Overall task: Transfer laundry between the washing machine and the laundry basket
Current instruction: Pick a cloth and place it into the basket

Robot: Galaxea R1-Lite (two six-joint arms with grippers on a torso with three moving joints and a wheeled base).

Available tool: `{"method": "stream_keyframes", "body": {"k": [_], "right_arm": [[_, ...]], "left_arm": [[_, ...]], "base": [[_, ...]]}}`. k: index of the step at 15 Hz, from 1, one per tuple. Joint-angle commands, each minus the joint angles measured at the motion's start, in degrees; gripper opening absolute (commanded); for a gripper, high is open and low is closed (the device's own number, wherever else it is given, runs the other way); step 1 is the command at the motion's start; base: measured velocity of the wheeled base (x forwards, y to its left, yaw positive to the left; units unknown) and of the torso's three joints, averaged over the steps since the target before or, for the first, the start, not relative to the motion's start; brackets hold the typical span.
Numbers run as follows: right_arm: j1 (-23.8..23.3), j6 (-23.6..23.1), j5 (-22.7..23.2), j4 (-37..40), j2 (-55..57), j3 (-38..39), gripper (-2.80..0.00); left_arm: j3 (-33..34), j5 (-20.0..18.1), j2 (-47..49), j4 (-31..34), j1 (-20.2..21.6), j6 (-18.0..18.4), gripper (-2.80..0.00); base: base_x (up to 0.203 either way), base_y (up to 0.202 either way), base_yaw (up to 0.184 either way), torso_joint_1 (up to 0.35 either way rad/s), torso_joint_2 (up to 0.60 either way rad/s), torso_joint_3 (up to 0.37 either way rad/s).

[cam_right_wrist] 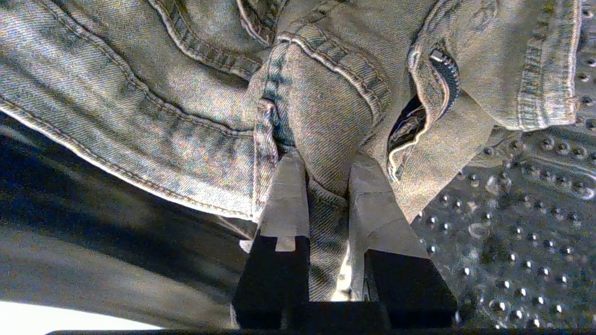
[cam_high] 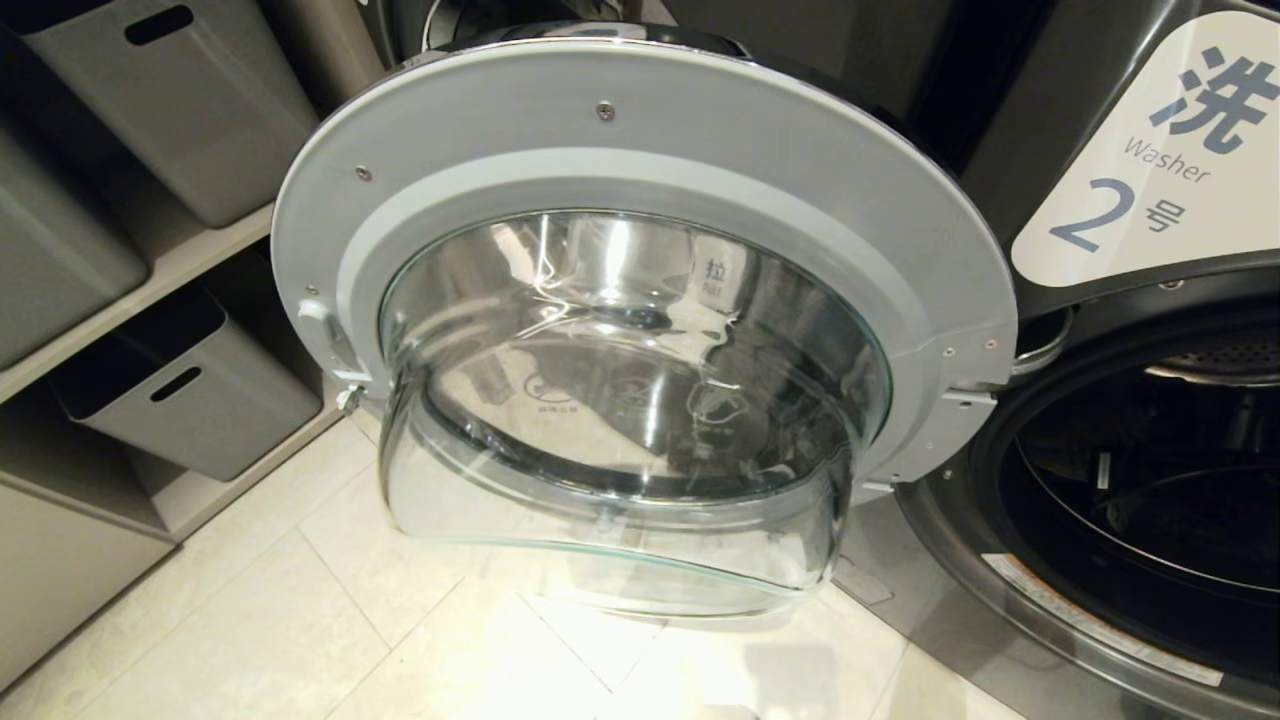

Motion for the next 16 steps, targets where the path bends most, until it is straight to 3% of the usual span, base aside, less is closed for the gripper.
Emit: {"method": "stream_keyframes", "body": {"k": [1, 5, 8, 12, 16], "right_arm": [[0.01, -0.08, 0.10, -4.03, -0.66, 2.71, -2.80], [0.00, -0.47, 2.78, -19.07, -0.68, 8.50, -2.80], [-0.03, -3.75, 6.85, -27.22, -1.56, 14.28, -2.80], [0.00, -4.28, 9.02, -30.75, -4.32, 20.15, -2.80], [0.00, -4.28, 9.51, -30.74, -6.10, 20.81, -2.80]], "left_arm": [[0.00, 0.02, -0.15, 0.06, 0.03, -0.03, 0.00], [0.00, 0.02, -0.06, 0.06, 0.03, -0.03, 0.00], [0.00, 0.02, -0.15, 0.06, 0.03, -0.03, 0.00], [0.00, 0.02, -0.15, 0.06, 0.03, -0.03, 0.00], [0.00, 0.02, -0.14, 0.06, 0.03, -0.03, 0.00]], "base": [[0.000, 0.000, 0.000, 0.000, 0.00, 0.000], [0.000, 0.000, 0.000, 0.000, 0.00, 0.000], [0.000, 0.000, 0.000, 0.000, 0.00, 0.000], [0.000, 0.000, 0.000, 0.000, 0.00, 0.000], [0.000, 0.000, 0.000, 0.000, 0.00, 0.000]]}}
